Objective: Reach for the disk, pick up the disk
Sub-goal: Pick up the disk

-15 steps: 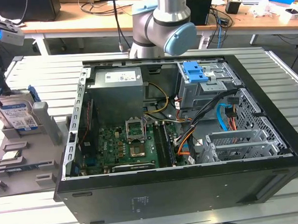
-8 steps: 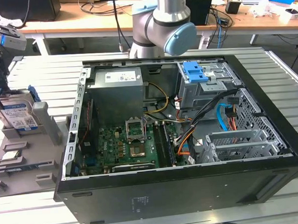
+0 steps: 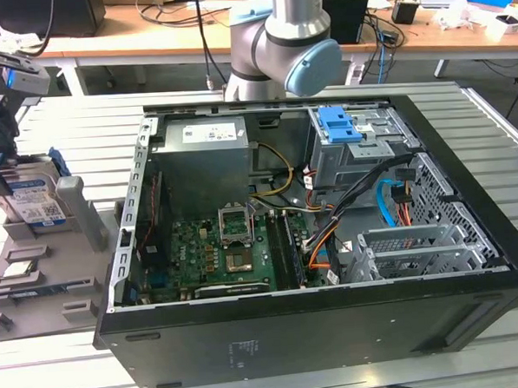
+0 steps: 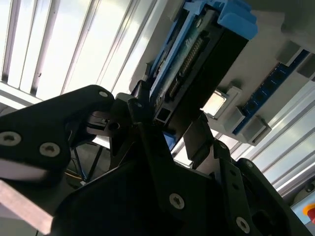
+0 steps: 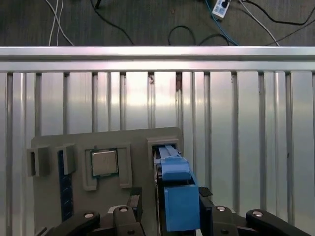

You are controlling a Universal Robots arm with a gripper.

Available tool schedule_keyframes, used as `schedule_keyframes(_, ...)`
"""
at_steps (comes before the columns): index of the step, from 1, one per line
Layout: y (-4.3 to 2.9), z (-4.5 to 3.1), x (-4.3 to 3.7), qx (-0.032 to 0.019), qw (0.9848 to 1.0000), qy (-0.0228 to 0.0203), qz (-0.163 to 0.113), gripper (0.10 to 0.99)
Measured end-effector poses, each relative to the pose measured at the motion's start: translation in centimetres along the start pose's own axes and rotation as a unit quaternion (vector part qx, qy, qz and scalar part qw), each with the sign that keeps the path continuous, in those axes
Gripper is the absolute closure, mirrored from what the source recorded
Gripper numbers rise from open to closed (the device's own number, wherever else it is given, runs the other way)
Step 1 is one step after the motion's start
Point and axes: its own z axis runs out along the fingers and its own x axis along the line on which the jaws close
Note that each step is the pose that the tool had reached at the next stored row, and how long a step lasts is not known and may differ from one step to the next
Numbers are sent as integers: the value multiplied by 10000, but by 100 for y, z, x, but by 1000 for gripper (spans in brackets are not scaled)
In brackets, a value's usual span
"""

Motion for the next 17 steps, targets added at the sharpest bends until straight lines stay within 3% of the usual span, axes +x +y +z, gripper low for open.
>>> schedule_keyframes(8, 84, 37, -44, 1, 9999, -11, -138, 541)
schedule_keyframes(14, 85, 38, -44, 2, 9999, -11, -140, 541)
schedule_keyframes(15, 85, 38, -44, 2, 9999, -11, -141, 561)
schedule_keyframes(17, 85, 37, -44, 2, 9999, -11, -141, 690)
